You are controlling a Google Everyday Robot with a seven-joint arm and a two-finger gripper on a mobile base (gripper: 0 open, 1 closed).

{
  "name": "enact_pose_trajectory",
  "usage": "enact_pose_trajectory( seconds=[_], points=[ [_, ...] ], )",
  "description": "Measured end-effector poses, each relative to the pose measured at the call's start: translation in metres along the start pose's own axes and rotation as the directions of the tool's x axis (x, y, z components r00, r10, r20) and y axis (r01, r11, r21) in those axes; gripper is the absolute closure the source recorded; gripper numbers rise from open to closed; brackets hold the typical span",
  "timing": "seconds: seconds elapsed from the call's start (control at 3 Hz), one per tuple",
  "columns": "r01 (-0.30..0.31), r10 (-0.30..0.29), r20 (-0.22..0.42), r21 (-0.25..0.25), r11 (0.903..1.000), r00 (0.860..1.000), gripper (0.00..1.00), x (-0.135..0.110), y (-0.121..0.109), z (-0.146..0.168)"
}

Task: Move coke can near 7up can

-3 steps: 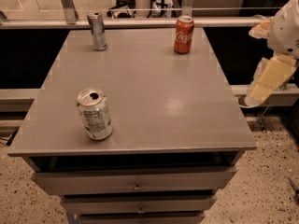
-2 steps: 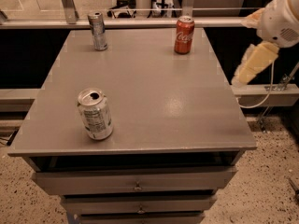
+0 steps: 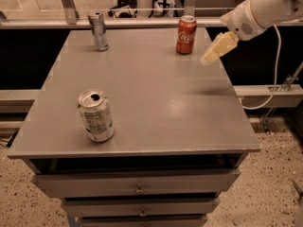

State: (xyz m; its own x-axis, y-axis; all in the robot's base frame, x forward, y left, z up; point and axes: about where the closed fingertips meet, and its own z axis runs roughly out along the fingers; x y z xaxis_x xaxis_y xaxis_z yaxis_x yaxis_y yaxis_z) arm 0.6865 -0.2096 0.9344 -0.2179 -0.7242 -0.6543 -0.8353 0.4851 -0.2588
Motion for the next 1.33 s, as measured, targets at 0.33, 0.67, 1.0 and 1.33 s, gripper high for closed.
enact_pose_trajectory(
  seconds=[0.33,0.67,1.0,1.33],
  points=[
    [-0.115,0.114,0.084,0.008,0.9933,0.990,0.00,-0.010,-0.033,0.051],
    [-0.210,0.205,0.138,0.018,0.9776,0.969,0.00,-0.014,-0.057,0.087],
    [-0.292,0.282,0.207,0.017,0.9562,0.937,0.00,-0.019,-0.073,0.110],
    [-0.348,0.331,0.302,0.001,0.9376,0.894,0.02,-0.035,-0.082,0.126]
  ],
)
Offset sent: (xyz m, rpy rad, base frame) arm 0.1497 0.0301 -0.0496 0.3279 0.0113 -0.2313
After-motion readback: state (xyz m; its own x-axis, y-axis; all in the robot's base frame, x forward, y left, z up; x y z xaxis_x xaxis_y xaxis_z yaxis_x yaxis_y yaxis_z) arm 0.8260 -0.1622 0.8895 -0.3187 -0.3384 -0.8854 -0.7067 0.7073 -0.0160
